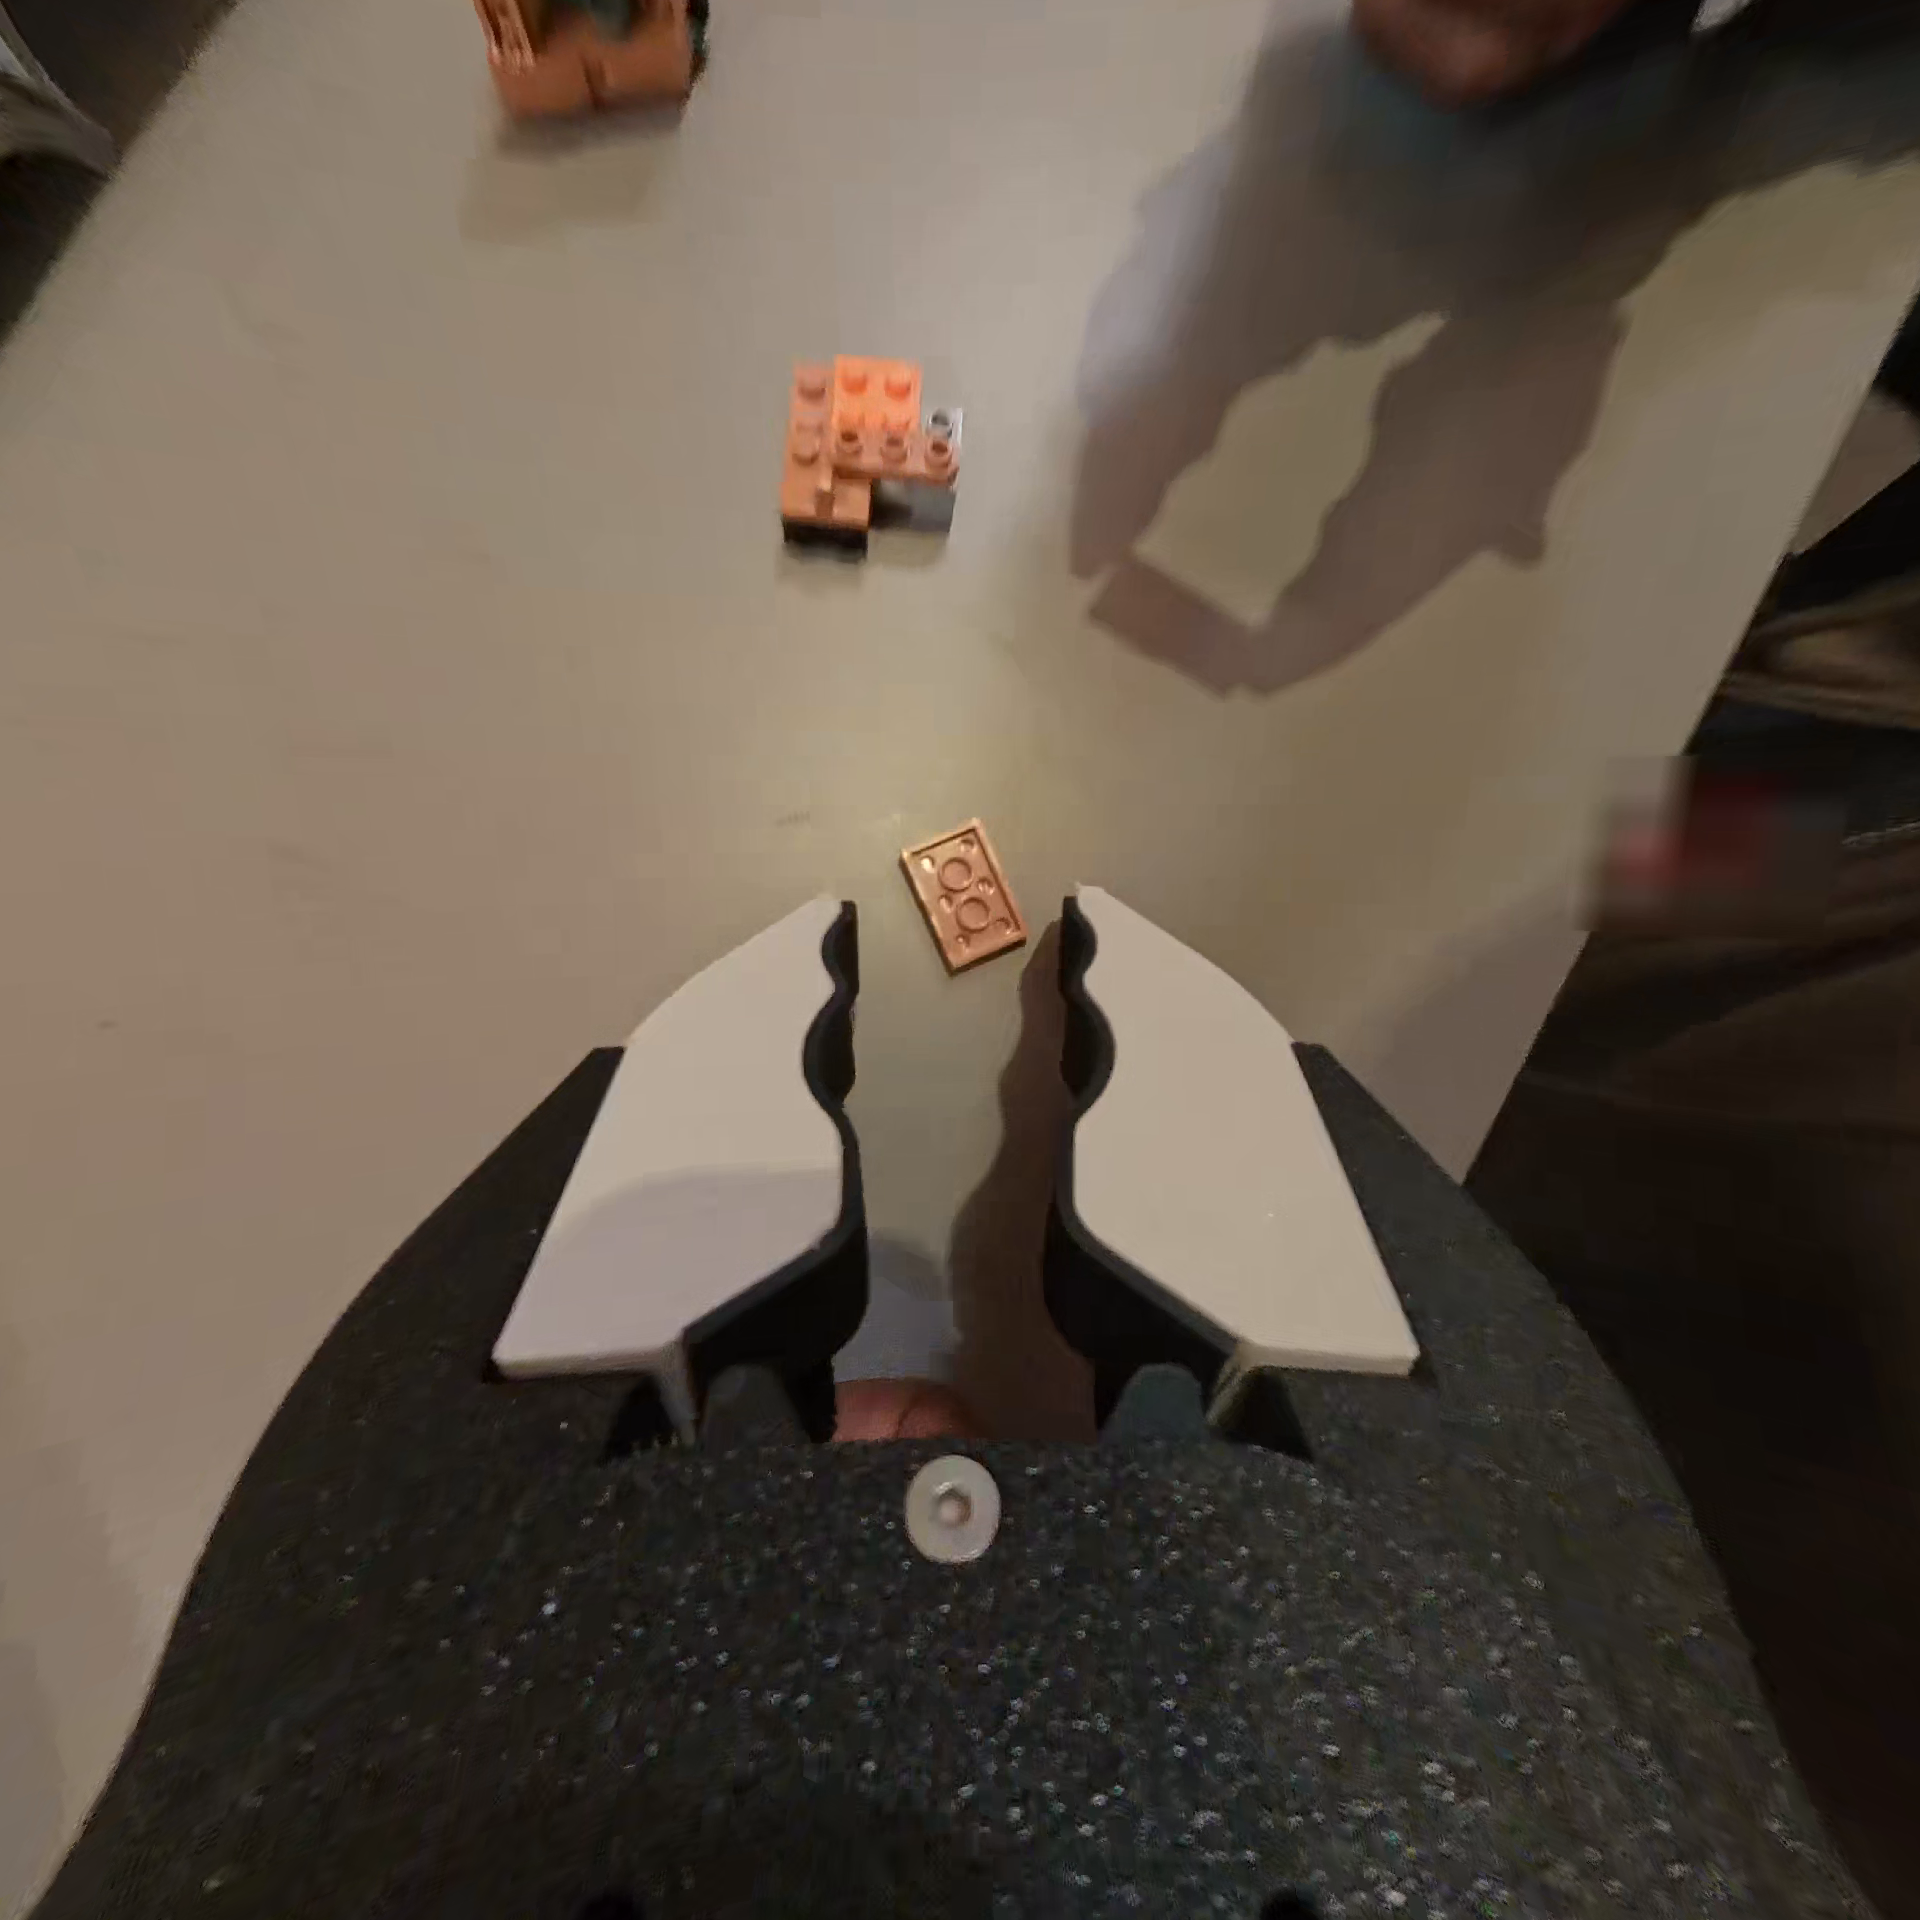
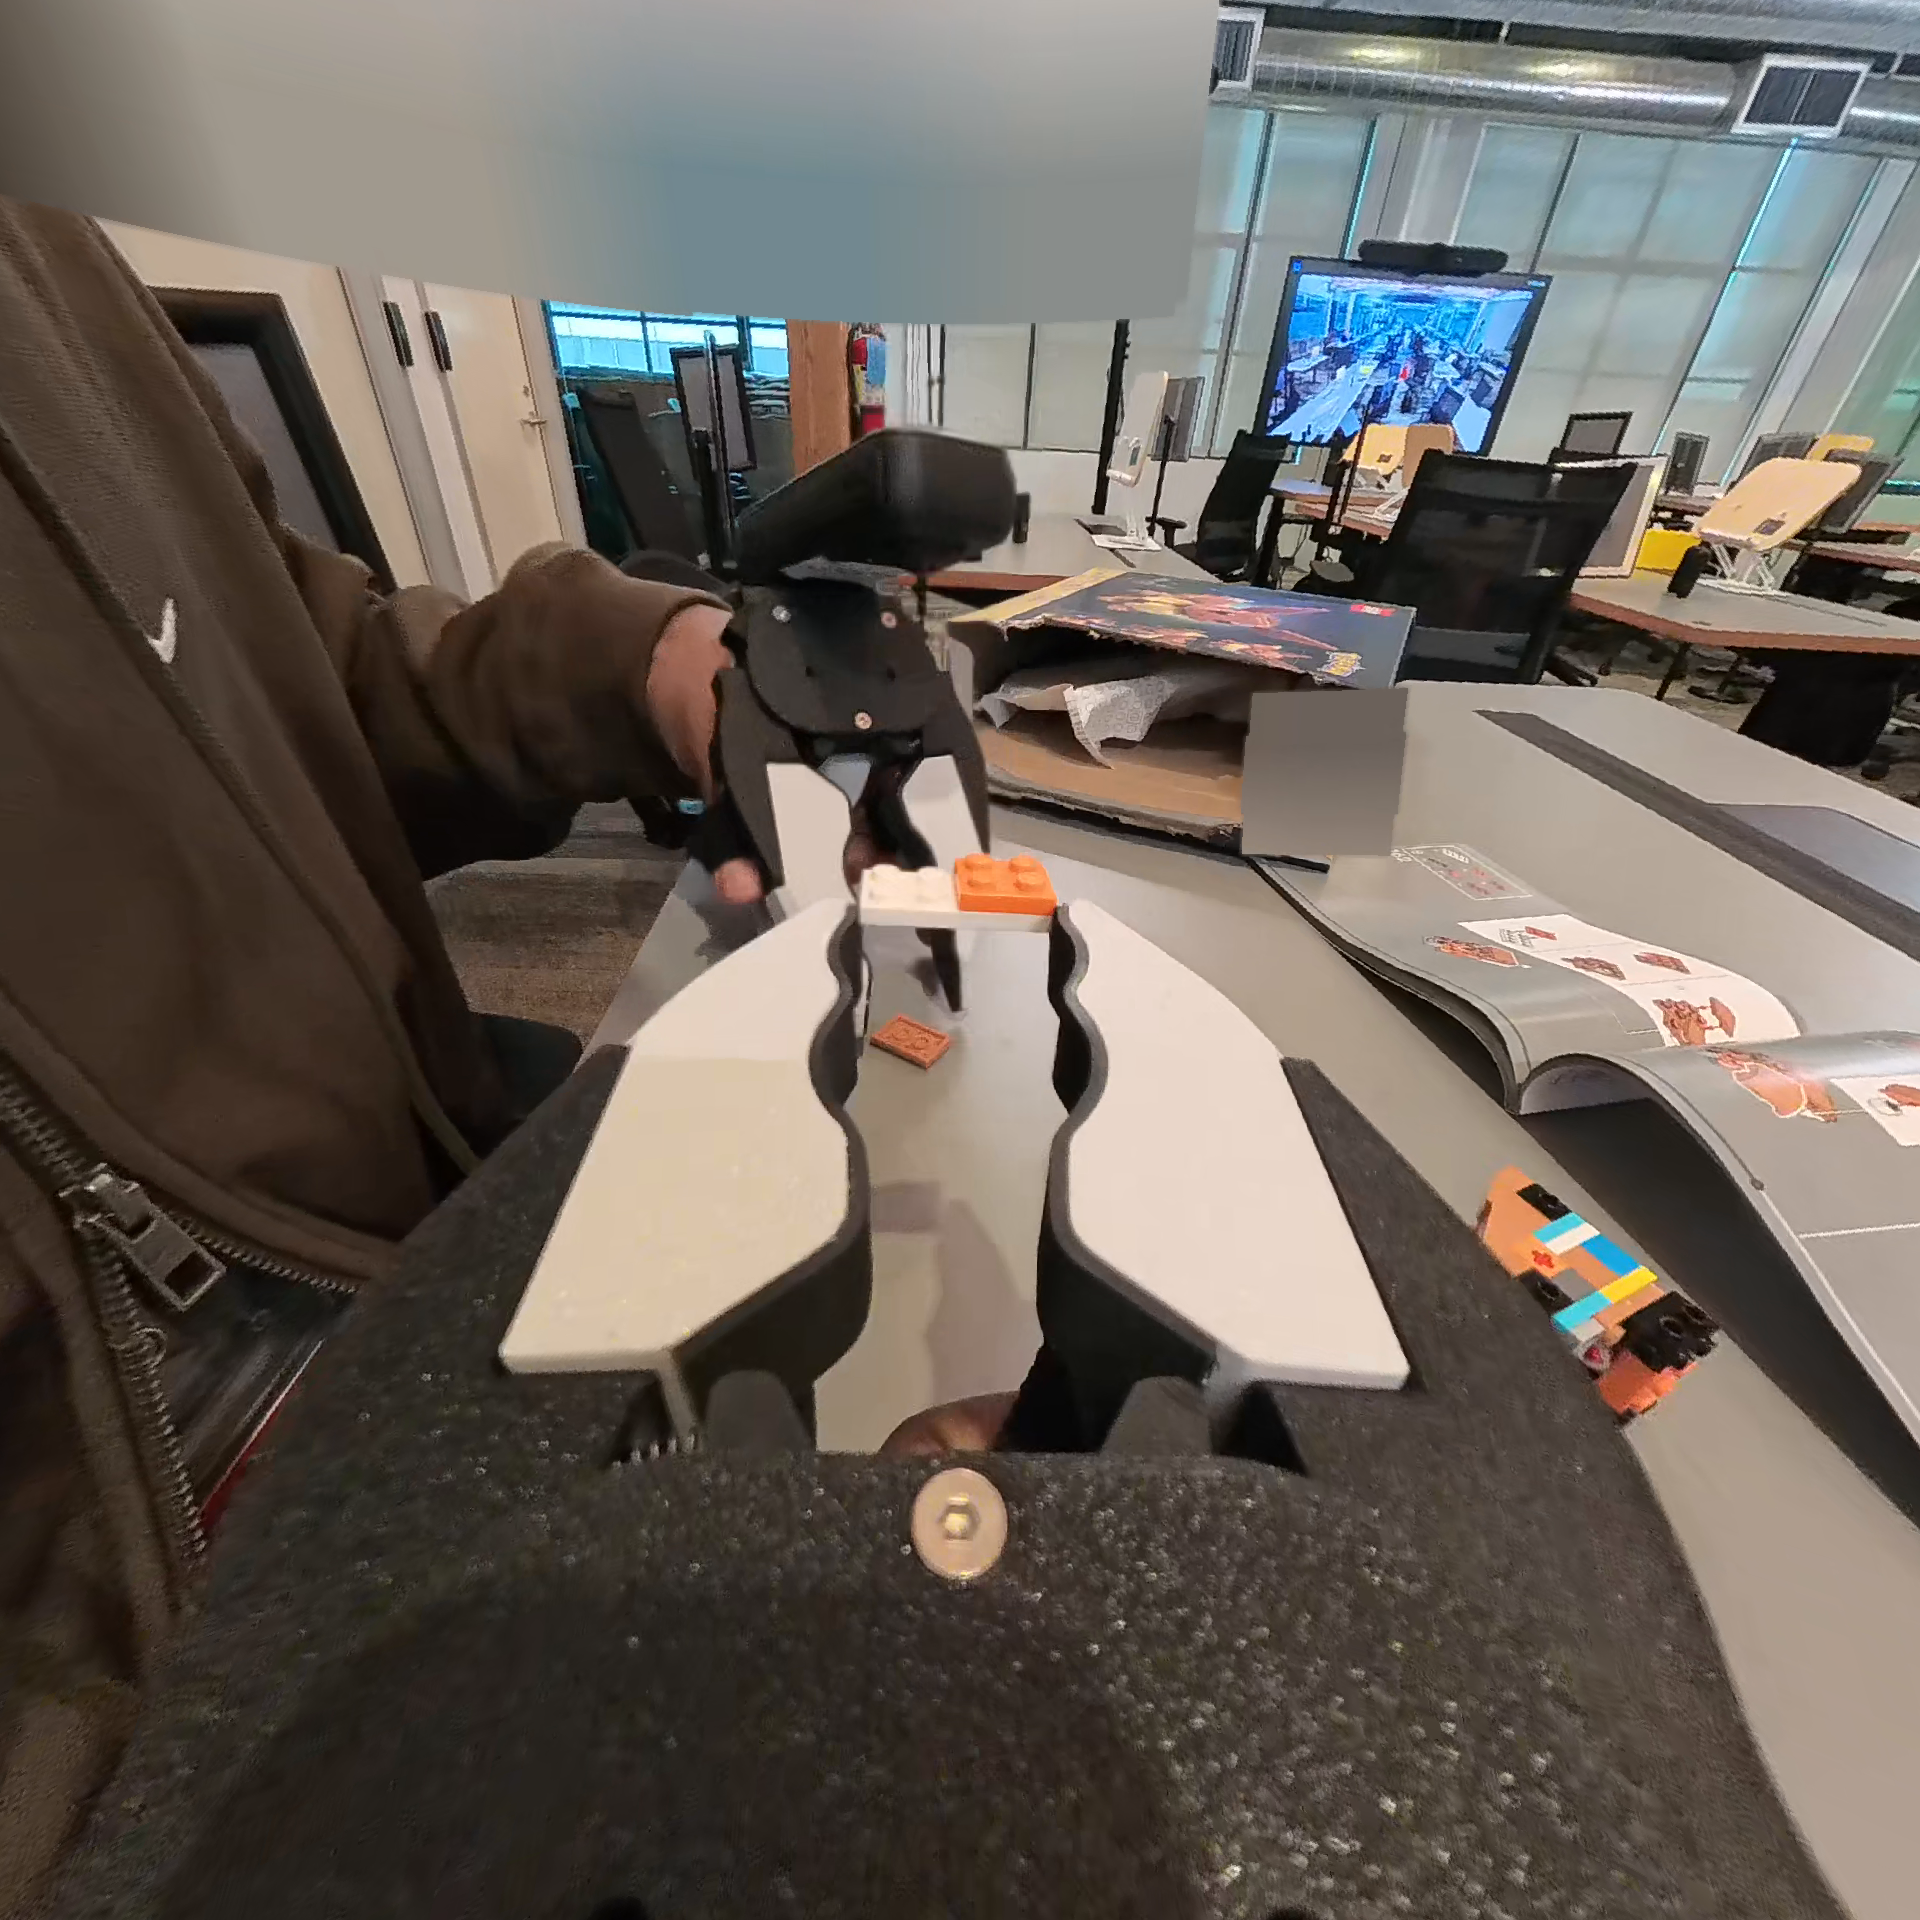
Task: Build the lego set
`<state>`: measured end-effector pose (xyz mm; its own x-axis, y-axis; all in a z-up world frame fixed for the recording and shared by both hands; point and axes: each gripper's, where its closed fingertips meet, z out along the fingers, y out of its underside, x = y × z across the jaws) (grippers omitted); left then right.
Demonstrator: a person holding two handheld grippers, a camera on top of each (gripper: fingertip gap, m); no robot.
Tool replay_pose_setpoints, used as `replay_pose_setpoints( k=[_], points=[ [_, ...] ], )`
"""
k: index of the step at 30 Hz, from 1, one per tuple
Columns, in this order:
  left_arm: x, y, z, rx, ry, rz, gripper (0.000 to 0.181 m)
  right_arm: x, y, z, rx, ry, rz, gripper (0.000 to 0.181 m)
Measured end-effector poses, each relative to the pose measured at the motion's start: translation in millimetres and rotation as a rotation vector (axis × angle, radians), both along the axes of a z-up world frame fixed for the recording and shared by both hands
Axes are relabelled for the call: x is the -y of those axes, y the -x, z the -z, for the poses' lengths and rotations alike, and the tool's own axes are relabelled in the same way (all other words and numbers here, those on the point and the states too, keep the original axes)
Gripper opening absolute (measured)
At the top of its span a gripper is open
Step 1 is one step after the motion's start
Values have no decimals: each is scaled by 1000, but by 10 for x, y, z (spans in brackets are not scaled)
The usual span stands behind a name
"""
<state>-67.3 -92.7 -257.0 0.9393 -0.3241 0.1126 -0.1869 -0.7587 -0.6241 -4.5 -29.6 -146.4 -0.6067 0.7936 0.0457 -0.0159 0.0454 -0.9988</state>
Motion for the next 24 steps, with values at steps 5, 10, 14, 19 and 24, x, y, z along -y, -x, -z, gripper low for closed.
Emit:
replay_pose_setpoints(
  k=[5, 10, 14, 19, 24],
  points=[
    [5, -7, 30, -62, 16, -20, 20, -26, -10, 6, -1, 8, 5, 34],
    [-24, -74, 25, -54, 8, 7, 17, -34, -18, 22, -12, -17, 10, 34],
    [-129, -265, -272, 243, -98, 30, 17, -28, -39, 59, -35, -67, 8, 34],
    [-270, -410, -643, 567, -182, 38, 17, -20, -62, 86, -62, -113, 2, 34],
    [-425, -616, -560, 648, -157, 30, 17, -32, -96, 68, -75, -116, 6, 34]
  ],
)
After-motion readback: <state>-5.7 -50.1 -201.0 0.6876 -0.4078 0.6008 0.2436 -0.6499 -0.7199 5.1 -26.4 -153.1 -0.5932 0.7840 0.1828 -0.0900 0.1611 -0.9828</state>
